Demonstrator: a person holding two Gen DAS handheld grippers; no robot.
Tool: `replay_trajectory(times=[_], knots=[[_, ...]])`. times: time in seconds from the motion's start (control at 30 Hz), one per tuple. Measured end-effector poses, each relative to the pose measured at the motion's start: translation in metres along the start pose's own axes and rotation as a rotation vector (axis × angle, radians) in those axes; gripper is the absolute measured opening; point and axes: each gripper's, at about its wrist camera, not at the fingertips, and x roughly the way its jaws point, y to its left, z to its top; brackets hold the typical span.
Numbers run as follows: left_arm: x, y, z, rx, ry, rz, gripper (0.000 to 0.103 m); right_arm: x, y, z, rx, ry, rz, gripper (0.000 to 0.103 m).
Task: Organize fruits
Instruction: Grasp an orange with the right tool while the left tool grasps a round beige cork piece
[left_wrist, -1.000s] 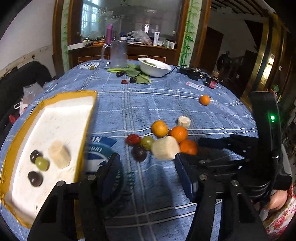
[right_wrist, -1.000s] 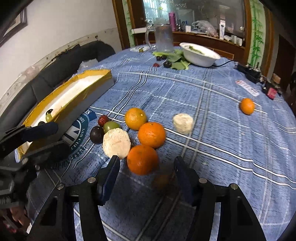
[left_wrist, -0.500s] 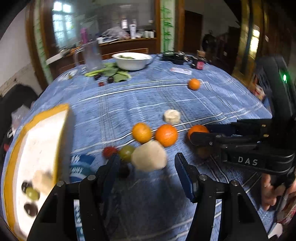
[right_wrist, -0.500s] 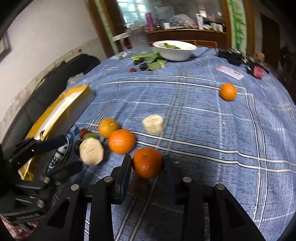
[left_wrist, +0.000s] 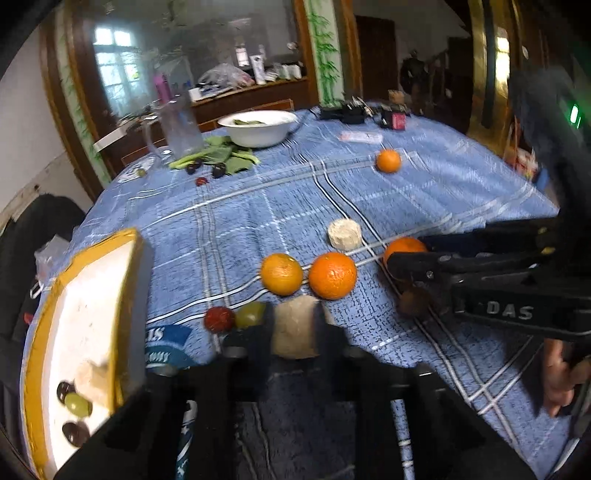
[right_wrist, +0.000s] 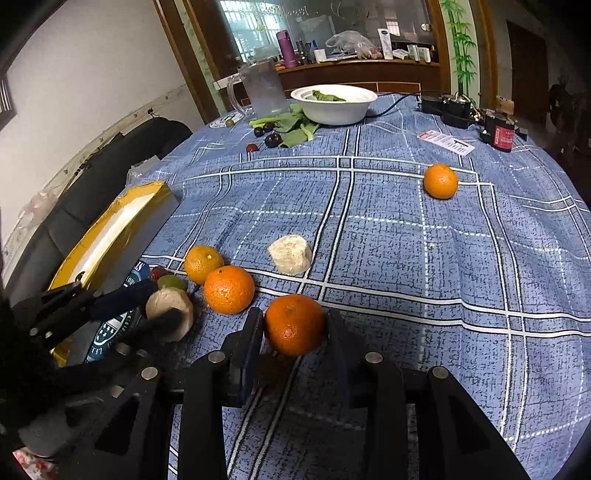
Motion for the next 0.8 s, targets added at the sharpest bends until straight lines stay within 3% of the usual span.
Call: replay_trajectory(times=[0.17, 0.3, 0.43, 0.53, 0.63, 0.77, 0.8], knots=[[-0.027, 0.033, -0.008, -0.154, -0.023, -0.057, 0.003, -0.003, 0.001, 0.000, -0.005, -0.022, -0.014, 0.037], [-0.032, 0.045, -0.016, -0.193, -0.022, -0.086, 0.009, 0.000, -0.001, -0.001, 0.019, -0.003, 0.002, 0.037], [-0.022, 0.024, -0.015, -0.097, -0.013, -0.113, 0.039, 0.001, 0.002, -0.003, 0.021, 0.001, 0.004, 0.037], [-0.010, 0.005, -0.010, -0.015, 0.004, -0.098, 0.041, -0.001, 0.002, -0.004, 0.022, -0.006, 0.002, 0.037], [0.001, -0.012, -0.006, 0.089, 0.021, -0.065, 0.049, -0.001, 0.002, -0.005, 0.029, -0.006, -0.001, 0.037], [0.022, -0.025, -0.009, 0.197, 0.076, 0.038, 0.048, -0.001, 0.000, -0.004, 0.033, -0.008, 0.004, 0.037], [0.026, -0.025, -0.010, 0.210, 0.086, 0.073, 0.040, -0.002, 0.000, -0.004, 0.034, -0.009, 0.004, 0.037]])
